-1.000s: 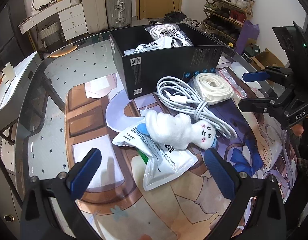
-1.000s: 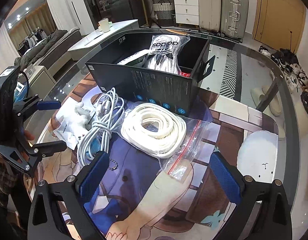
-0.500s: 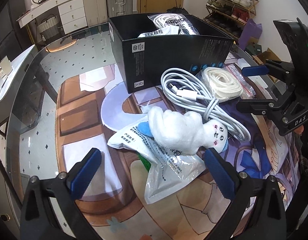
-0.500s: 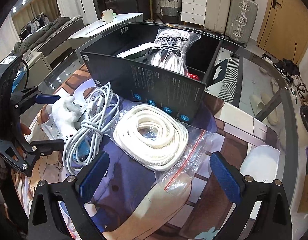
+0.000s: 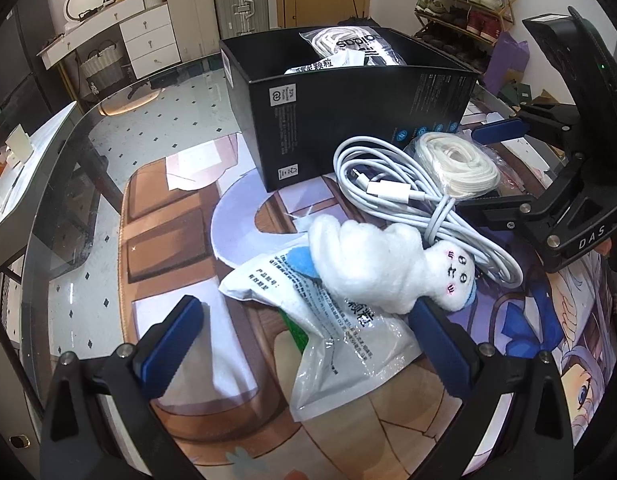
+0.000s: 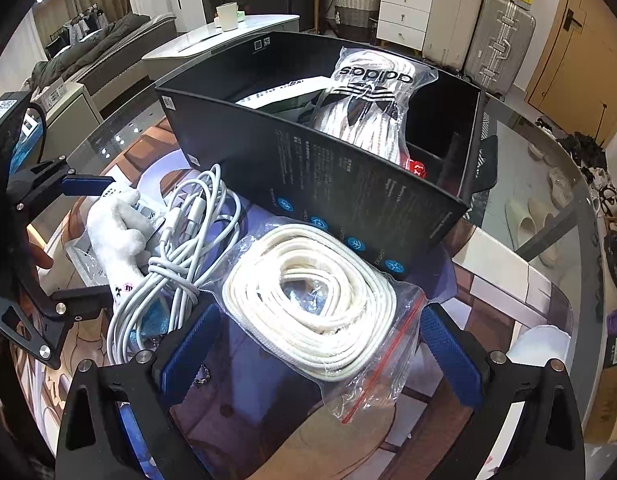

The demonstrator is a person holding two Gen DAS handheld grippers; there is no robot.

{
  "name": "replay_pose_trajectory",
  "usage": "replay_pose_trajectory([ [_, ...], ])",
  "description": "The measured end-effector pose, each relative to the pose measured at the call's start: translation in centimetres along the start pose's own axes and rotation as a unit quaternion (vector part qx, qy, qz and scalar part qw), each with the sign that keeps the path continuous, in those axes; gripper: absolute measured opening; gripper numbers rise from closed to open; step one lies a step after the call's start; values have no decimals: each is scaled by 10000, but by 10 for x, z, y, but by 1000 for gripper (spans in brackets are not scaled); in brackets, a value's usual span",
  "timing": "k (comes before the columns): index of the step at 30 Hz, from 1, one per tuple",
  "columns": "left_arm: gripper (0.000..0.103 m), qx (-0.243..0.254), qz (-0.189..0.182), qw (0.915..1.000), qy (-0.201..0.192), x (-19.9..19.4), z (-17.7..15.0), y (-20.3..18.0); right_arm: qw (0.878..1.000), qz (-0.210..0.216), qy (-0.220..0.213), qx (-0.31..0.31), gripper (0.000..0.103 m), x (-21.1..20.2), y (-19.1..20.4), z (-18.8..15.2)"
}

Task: Organize soft objects
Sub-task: 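Grasp the bagged white rope coil with the right gripper while the left gripper grasps a white printed packet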

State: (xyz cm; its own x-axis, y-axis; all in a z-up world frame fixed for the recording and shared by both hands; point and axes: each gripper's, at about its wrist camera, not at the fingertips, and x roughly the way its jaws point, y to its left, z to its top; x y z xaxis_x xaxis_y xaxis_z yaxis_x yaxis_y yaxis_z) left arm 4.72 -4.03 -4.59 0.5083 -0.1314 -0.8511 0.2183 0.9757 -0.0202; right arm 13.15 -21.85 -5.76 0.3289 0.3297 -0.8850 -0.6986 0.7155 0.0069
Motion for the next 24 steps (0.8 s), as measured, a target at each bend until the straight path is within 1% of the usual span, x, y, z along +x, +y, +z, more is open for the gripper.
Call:
replay_pose_trajectory([
  [8, 103, 2, -3, 10000, -68, -2, -3, -3, 10000, -32, -69, -9, 80, -4, 6, -2],
  [9, 102, -2, -1, 10000, -79, -2, -4, -3, 10000, -26, -71, -13, 79, -4, 7, -2],
  [11, 100, -9, -1, 10000, -99, -3, -6, -4, 10000, -28, -61, 0, 73, -6, 9, -2],
  [12, 98, -7, -3, 9999, -103, -4, -6, -5, 10000, -34, -46, 14, 71, -6, 9, -3],
  [13, 93, 0, -7, 9999, -102, -6, -6, -5, 10000, -43, -34, 26, 66, -8, 10, -3],
  [14, 90, 12, -11, 10000, -94, -7, -7, -6, 10000, -39, -7, 33, 63, -7, 13, -2],
  [15, 84, 13, -13, 10000, -78, -9, -7, -8, 10000, -39, 8, 26, 62, -8, 15, -3],
  [16, 78, 6, -12, 10000, -62, -11, -7, -9, 10000, -38, 15, 22, 58, -9, 16, -4],
  [17, 74, 17, -23, 10000, -48, -13, -7, -10, 10000, -32, 24, 22, 56, -10, 18, -5],
  [19, 62, 36, -52, 10000, -26, -16, -7, -12, 10000, -27, 46, 38, 53, -11, 19, -6],
  [20, 59, 34, -61, 10000, -19, -17, -8, -12, 10000, -25, 64, 56, 52, -11, 19, -7],
  [21, 53, 15, -64, 10000, -19, -19, -8, -11, 9999, -21, 90, 66, 51, -12, 20, -7],
  [24, 48, -33, -109, 9999, 4, -22, -10, -8, 9999, -22, 142, 45, 49, -15, 23, -12],
])
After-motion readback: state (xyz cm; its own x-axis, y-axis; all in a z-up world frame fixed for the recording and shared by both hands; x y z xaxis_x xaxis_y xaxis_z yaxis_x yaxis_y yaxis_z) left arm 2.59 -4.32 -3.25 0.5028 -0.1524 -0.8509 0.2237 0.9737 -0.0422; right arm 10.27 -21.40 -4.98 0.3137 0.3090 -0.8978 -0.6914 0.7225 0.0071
